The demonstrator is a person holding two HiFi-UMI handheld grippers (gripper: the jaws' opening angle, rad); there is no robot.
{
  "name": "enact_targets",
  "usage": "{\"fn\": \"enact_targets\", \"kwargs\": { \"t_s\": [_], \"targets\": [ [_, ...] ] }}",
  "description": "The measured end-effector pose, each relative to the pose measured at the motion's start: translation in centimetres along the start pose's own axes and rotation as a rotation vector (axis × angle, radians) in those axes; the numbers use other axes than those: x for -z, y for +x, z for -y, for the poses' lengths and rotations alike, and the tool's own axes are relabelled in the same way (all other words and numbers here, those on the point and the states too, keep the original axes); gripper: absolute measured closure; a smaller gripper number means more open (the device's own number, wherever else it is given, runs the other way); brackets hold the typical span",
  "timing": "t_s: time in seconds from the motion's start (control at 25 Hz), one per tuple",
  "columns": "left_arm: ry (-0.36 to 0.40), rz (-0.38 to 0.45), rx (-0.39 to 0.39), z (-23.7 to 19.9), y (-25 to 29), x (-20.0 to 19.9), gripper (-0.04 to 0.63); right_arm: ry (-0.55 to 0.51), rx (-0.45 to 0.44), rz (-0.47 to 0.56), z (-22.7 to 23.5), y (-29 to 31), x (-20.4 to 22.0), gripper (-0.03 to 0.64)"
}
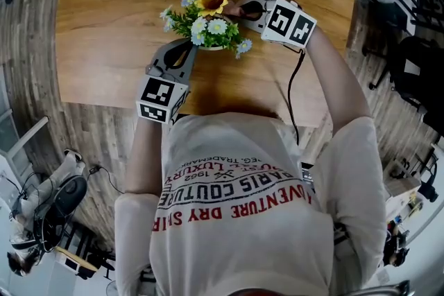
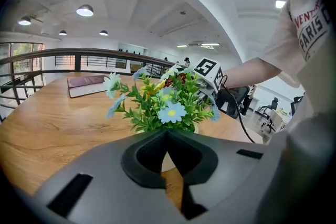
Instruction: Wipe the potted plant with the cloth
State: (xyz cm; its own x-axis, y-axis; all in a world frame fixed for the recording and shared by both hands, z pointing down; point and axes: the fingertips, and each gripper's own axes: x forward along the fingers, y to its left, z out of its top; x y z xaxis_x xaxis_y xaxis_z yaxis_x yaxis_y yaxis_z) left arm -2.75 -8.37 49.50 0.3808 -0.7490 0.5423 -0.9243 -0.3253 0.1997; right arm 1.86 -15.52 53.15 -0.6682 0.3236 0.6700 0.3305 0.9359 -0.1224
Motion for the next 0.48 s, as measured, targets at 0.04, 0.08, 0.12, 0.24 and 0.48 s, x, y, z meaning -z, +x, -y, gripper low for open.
{"fn": "enact_targets", "kwargs": {
  "t_s": [0.04, 0.08, 0.12, 0.24, 0.48],
  "targets": [
    [0.003, -0.002, 0.0, 0.0, 0.0, 0.0, 0.58, 0.003, 0.001, -0.004, -0.2, -0.1, 0.1, 0.58],
    [0.001, -0.004, -0.001, 0.0, 0.1, 0.1, 0.58, 0.007, 0.005, -0.006, -0.3, -0.1, 0.2, 0.58],
    [-0.005, -0.004, -0.001, -0.1, 0.1, 0.1, 0.58, 0.011, 0.011, -0.007, -0.5, -0.2, 0.4, 0.58],
    [-0.031, 0.0, 0.0, -0.1, 0.1, 0.2, 0.58, 0.03, 0.04, 0.0, -1.1, -0.3, 0.9, 0.58],
    [-0.025, 0.001, 0.001, -0.5, -0.1, 0.3, 0.58, 0.106, 0.132, 0.047, -2.1, -0.3, 1.3, 0.58]
  ]
}}
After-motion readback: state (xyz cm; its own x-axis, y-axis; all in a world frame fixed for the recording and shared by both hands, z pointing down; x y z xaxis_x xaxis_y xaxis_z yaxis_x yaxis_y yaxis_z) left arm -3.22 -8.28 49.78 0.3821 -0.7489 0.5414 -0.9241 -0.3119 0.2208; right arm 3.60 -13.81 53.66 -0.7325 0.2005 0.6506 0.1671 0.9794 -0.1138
